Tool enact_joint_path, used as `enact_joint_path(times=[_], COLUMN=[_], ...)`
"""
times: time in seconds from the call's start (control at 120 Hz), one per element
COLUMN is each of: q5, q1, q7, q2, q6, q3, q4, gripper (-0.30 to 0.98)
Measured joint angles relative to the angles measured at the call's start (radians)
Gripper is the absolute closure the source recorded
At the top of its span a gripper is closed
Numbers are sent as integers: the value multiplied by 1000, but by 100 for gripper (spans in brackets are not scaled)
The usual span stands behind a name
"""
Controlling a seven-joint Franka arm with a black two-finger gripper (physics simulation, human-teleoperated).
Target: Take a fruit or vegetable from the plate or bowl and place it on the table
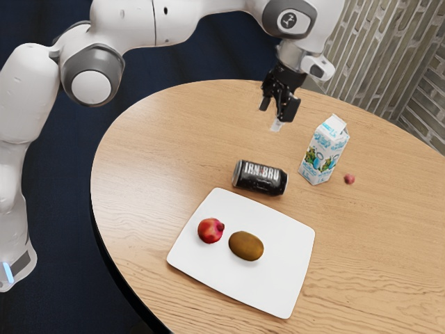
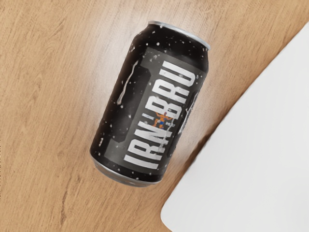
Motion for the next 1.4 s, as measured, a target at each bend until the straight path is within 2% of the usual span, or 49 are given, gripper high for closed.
enact_joint_path(times=[0.267, 0.342, 0.408, 0.467, 0.567, 0.658, 0.758, 1.025, 1.267, 1.35, 1.4], q5=[-9, -64, -103, -91, -30, -1, 2, -20, -31, -34, -34], q1=[0, 13, 8, 0, -1, -1, 4, -1, 0, 0, 0], q7=[-3, -6, -18, -18, 13, 60, 119, 240, 314, 333, 343], q2=[-1, -14, -96, -220, -500, -593, -611, -616, -611, -595, -525], q6=[116, 113, 71, 49, 107, 153, 181, 254, 314, 340, 352], q3=[8, 18, 1, -22, -50, -38, -40, -181, -200, -222, -249], q4=[-1, -3, -33, -168, -554, -710, -763, -830, -881, -896, -830], gripper=[0, 0, 0, 0, 0, 0, 0, 0, 0, 0, 0])
